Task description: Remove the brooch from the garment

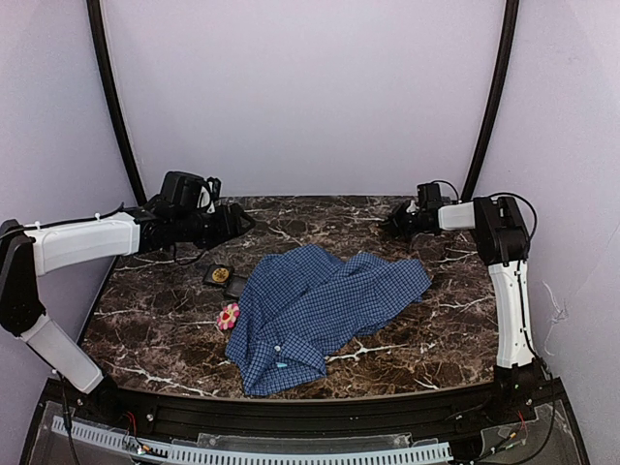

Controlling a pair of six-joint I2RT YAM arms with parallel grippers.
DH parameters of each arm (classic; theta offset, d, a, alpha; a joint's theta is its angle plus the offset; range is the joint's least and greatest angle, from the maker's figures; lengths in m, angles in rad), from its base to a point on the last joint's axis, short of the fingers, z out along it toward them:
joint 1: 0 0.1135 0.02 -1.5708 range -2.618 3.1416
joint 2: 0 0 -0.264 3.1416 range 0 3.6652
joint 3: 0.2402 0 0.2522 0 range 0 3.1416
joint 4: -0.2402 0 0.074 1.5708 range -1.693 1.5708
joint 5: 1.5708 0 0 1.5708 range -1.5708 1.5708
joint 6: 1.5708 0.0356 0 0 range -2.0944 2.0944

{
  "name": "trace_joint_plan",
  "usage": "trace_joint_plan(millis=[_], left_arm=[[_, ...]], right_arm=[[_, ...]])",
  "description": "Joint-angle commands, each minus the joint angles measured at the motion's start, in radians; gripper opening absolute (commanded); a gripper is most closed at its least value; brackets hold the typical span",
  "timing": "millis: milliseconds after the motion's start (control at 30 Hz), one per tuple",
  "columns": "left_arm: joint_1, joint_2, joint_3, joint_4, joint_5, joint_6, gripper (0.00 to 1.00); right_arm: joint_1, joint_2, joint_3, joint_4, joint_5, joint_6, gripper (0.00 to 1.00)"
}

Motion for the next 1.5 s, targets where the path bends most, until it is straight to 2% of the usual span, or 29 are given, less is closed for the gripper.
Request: trace_joint_plan(millis=[0,433,767,1033,1467], left_arm=[[0.014,-0.016,0.013,-0.025,-0.004,0.014,0.75],[0.02,-0.015,0.005,-0.022,0.012,0.017,0.75],[0.022,-0.018,-0.005,-0.019,0.027,0.012,0.75],[0.023,-0.029,-0.013,-0.017,0.025,0.012,0.75],[0.022,0.069,0.046,0.045,0.1,0.02,0.75]], right_arm=[[0.014,0.008,-0.031,-0.01,0.018,-0.004,0.0],[0.033,-0.07,-0.178,0.069,-0.034,-0.004,0.0],[0.068,-0.034,-0.131,0.069,-0.106,-0.026,0.0],[0.114,-0.054,-0.192,0.103,-0.11,0.003,0.0],[0.16,-0.101,-0.33,0.188,-0.147,0.053,0.0]])
